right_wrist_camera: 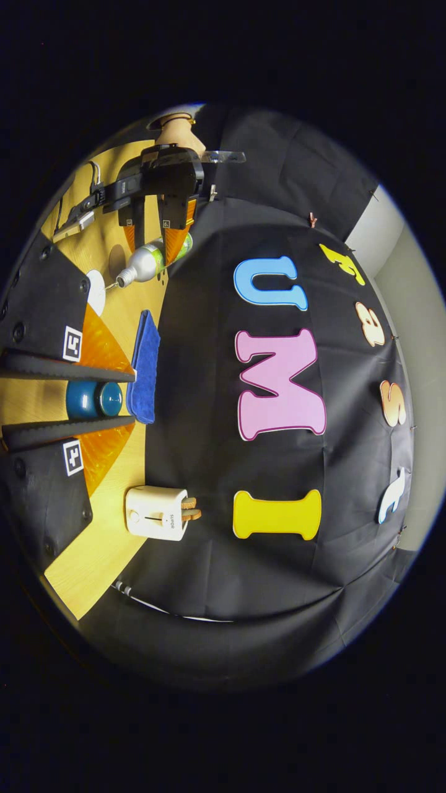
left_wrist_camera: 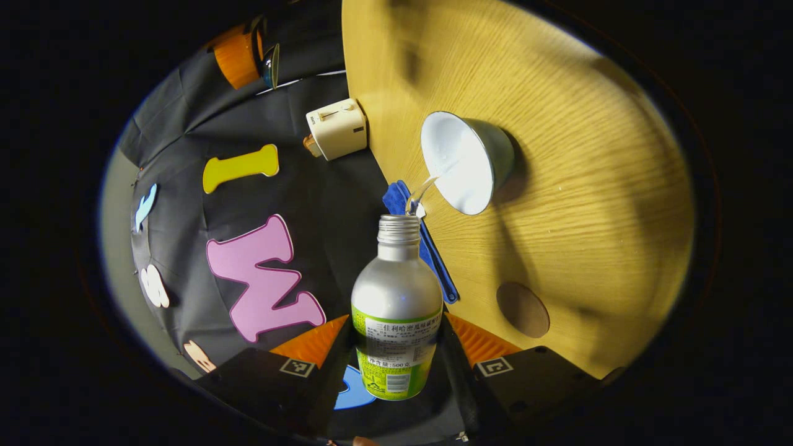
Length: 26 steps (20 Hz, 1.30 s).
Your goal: Open the teacup lid with one hand, grasp the water bottle and pour water into the teacup with the other hand; after pouring, place the water bottle on the coaster and then close the teacup lid.
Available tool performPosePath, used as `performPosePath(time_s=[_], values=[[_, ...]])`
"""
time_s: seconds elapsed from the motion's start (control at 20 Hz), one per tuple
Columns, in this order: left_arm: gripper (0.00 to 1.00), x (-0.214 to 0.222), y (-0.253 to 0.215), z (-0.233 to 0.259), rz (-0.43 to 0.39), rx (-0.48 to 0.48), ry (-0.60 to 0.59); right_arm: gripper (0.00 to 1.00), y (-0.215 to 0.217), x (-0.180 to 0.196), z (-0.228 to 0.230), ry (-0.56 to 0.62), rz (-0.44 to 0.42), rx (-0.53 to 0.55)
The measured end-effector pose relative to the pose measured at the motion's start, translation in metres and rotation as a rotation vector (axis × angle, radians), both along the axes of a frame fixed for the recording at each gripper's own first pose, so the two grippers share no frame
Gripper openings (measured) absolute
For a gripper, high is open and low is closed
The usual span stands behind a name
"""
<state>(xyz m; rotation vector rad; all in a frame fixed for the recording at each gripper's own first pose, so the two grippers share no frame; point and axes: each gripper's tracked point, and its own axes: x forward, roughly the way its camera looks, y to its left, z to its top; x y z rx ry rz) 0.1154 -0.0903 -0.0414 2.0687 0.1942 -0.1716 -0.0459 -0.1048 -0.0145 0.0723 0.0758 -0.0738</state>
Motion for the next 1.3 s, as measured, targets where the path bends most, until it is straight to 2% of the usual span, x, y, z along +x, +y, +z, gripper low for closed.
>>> performPosePath(time_s=[0.5,0.95,1.0,1.05,1.2,1.25,1.3], values=[[0.8,0.0,-0.006,0.009,-0.049,0.135,0.007,0.31,0.003,0.001,-0.001,0.003,0.007,0.004],[0.8,0.006,-0.014,0.024,-0.105,0.307,0.03,0.31,0.001,0.0,0.005,-0.018,0.004,-0.001],[0.8,0.007,-0.013,0.026,-0.107,0.321,0.035,0.26,0.0,0.0,0.005,-0.02,0.003,0.0],[0.8,0.007,-0.013,0.027,-0.111,0.336,0.037,0.31,-0.001,0.0,0.006,-0.021,0.002,0.001],[0.8,0.009,-0.013,0.032,-0.118,0.363,0.037,0.31,-0.004,0.0,0.002,-0.016,-0.003,0.012],[0.8,0.01,-0.015,0.032,-0.124,0.359,0.037,0.26,-0.004,0.0,0.002,-0.016,-0.004,0.015],[0.8,0.01,-0.016,0.033,-0.128,0.357,0.035,0.31,-0.004,0.0,0.003,-0.017,-0.004,0.016]])
